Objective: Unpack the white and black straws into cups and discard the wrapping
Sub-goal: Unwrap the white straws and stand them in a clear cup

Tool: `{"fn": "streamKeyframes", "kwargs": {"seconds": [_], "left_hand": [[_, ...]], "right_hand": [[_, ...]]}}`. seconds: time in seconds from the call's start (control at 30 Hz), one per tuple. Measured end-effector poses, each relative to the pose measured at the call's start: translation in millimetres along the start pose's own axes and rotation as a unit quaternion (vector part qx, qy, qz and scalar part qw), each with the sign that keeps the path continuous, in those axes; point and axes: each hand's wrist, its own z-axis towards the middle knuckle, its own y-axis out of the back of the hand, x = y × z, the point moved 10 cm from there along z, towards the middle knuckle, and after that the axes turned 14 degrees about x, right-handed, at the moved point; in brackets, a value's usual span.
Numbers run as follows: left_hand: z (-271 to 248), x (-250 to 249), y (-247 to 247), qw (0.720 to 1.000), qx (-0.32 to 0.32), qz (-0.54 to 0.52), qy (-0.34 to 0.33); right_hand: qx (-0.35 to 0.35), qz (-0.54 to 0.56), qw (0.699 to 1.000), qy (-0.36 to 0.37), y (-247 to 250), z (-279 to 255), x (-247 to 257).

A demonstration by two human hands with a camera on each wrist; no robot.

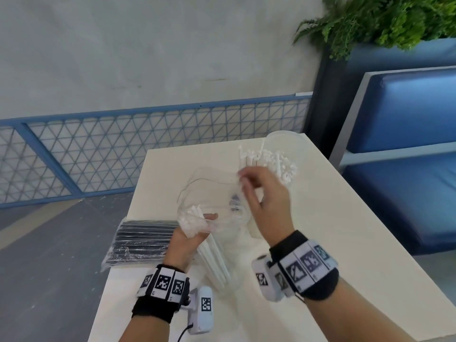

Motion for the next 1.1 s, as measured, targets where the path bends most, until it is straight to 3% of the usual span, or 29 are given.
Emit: {"fn": "streamKeyframes", "kwargs": {"seconds": [0.13, 0.23, 0.33, 0.5, 0.63, 0.77, 0.9, 1.1], "left_hand": [[1, -2, -7, 0.998, -0.014, 0.058, 0.014], [-2, -8, -19, 0.997, 0.016, 0.075, 0.018], [-1, -10, -25, 0.996, 0.051, 0.076, 0.018], [1, -3, -31, 0.992, 0.110, 0.061, 0.034], [-1, -6, -39, 0.976, 0.145, 0.153, 0.062], [0, -6, -37, 0.989, 0.108, 0.082, 0.060], [-3, -6, -34, 0.992, 0.117, 0.042, 0.028], [-7, 15, -35, 0.992, 0.099, 0.011, 0.078]], "right_hand": [[0.235, 0.012, 0.967, -0.101, -76, -15, -16], [0.337, -0.020, 0.928, -0.156, -102, -26, -36], [0.384, 0.013, 0.907, -0.172, -115, -37, -38], [0.392, 0.099, 0.894, -0.195, -134, -58, -38], [0.374, 0.169, 0.889, -0.205, -134, -61, -33], [0.353, 0.167, 0.892, -0.229, -140, -64, -41], [0.309, 0.211, 0.896, -0.238, -123, -50, -45], [0.272, 0.227, 0.919, -0.175, -79, -14, -23]]}}
